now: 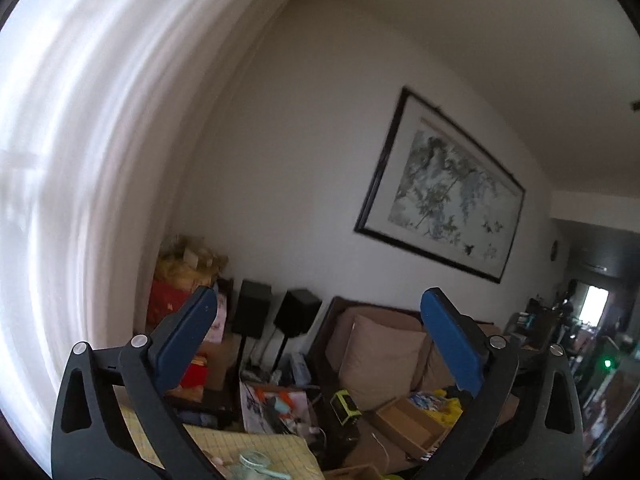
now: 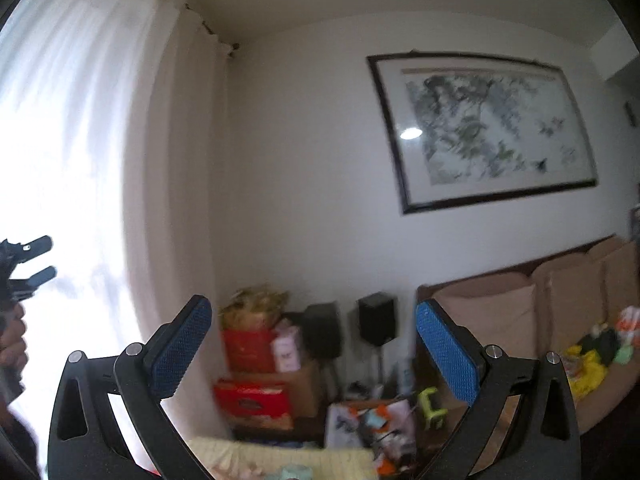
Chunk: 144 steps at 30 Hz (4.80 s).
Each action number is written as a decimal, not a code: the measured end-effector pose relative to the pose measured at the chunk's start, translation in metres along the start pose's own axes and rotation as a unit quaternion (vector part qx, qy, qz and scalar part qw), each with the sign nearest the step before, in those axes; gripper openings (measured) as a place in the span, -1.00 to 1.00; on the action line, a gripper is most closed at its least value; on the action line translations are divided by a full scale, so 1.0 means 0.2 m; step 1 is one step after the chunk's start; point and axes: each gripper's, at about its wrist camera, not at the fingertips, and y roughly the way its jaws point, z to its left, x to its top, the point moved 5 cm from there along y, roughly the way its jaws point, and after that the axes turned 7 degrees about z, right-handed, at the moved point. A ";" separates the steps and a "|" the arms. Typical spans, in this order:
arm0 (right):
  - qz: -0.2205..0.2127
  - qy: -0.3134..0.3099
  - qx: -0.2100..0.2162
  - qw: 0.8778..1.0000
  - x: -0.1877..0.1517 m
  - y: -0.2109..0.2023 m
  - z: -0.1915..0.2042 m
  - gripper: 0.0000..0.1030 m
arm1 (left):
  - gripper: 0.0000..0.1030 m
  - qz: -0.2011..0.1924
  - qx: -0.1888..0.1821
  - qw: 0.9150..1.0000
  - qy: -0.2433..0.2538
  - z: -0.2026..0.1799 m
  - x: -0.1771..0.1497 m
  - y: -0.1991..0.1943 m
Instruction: Organize objects
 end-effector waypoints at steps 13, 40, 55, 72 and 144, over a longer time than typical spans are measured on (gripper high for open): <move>0.022 -0.010 -0.143 0.989 -1.25 0.48 0.20 1.00 | 0.95 0.086 0.109 0.989 0.045 0.43 -0.64 0.94; 0.500 0.202 0.151 0.828 -2.70 1.03 0.10 0.99 | 0.82 0.392 0.136 0.908 -0.058 1.49 -2.23 2.02; 0.540 0.145 0.203 0.804 -2.81 1.00 0.35 0.87 | 0.85 0.470 0.249 0.846 -0.044 1.60 -2.35 1.85; 0.518 0.256 0.238 0.781 -2.85 1.04 0.27 0.22 | 0.47 0.473 0.268 0.802 -0.247 1.71 -2.46 1.87; 0.457 0.267 0.293 0.796 -2.79 0.98 0.24 -0.84 | -1.00 0.352 0.260 0.862 -0.255 1.62 -2.41 1.00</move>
